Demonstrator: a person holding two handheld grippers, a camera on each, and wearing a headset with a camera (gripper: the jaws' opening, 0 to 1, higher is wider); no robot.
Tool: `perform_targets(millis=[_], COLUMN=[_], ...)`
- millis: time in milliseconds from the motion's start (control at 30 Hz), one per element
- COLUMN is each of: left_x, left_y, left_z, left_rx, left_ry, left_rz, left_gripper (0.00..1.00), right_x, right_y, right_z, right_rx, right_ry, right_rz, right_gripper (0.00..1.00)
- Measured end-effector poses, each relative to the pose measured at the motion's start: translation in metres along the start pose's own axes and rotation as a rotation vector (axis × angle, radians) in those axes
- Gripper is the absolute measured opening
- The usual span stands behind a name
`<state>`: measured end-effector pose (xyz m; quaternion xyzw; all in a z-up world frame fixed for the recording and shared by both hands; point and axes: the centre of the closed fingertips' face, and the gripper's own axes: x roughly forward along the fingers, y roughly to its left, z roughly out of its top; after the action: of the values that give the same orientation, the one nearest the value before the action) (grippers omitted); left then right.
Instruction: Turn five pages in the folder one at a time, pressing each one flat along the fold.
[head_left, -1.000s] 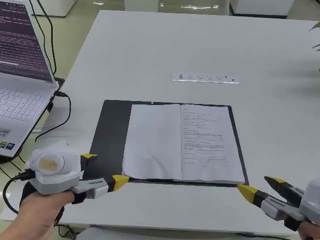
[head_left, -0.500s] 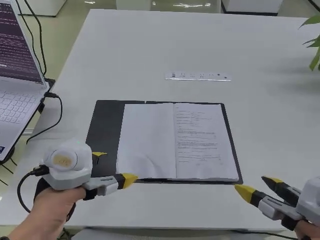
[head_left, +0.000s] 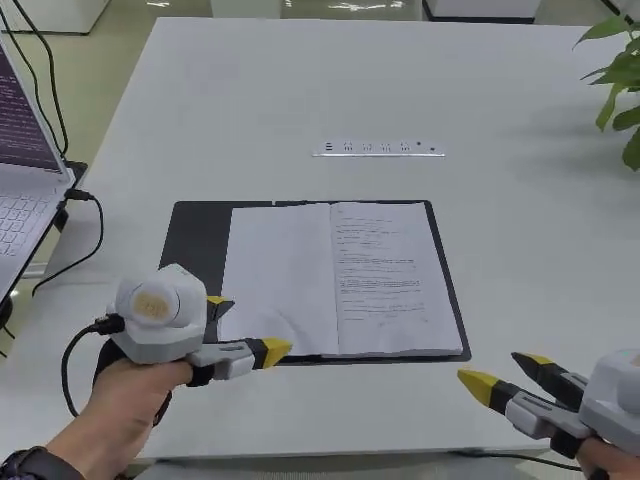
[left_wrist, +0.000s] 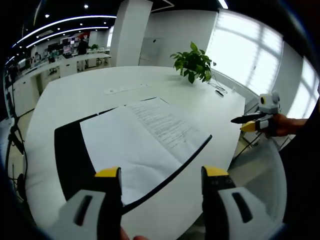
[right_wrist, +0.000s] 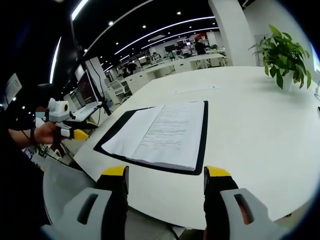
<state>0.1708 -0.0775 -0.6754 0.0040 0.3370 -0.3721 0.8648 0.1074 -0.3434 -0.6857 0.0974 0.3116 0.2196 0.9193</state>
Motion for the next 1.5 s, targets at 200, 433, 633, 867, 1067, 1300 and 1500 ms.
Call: perform_targets(millis=[200,433,633,867,1067,1300,1500], left_x=[0.016,0.03,0.045,0.074,0.096,0.121,0.143], left_y=[-0.009,-0.018,-0.024,-0.04,-0.064,-0.083,-0.101], left_z=[0.01,0.017,0.023,0.037,0.046,0.052,0.048], left_rx=[0.017,0.039,0.051,0.059,0.086,0.091,0.102], left_ry=[0.001,0.008,0.009,0.004,0.014,0.022,0.045], left_rz=[-0.029,-0.06,-0.074,-0.095,-0.128,-0.148,-0.162], left_gripper=[0.64,0.63,0.63,0.63,0.63,0.63,0.62], right_x=[-0.003,-0.003,-0.001,0.001,0.001,-0.002,-0.004], right_y=[-0.003,-0.003,-0.002,-0.002,-0.003,-0.004,-0.005], right_z=[-0.001,-0.001,-0.001,-0.003,-0.006,-0.012,-0.015], right_rx=[0.014,0.013,0.012,0.017,0.022,0.032,0.035], right_ry=[-0.002,-0.001,0.003,0.011,0.016,0.026,0.033], right_rz=[-0.01,-0.011,-0.007,-0.003,0.002,0.005,0.009], right_gripper=[0.59,0.59,0.59,0.58,0.58,0.57,0.57])
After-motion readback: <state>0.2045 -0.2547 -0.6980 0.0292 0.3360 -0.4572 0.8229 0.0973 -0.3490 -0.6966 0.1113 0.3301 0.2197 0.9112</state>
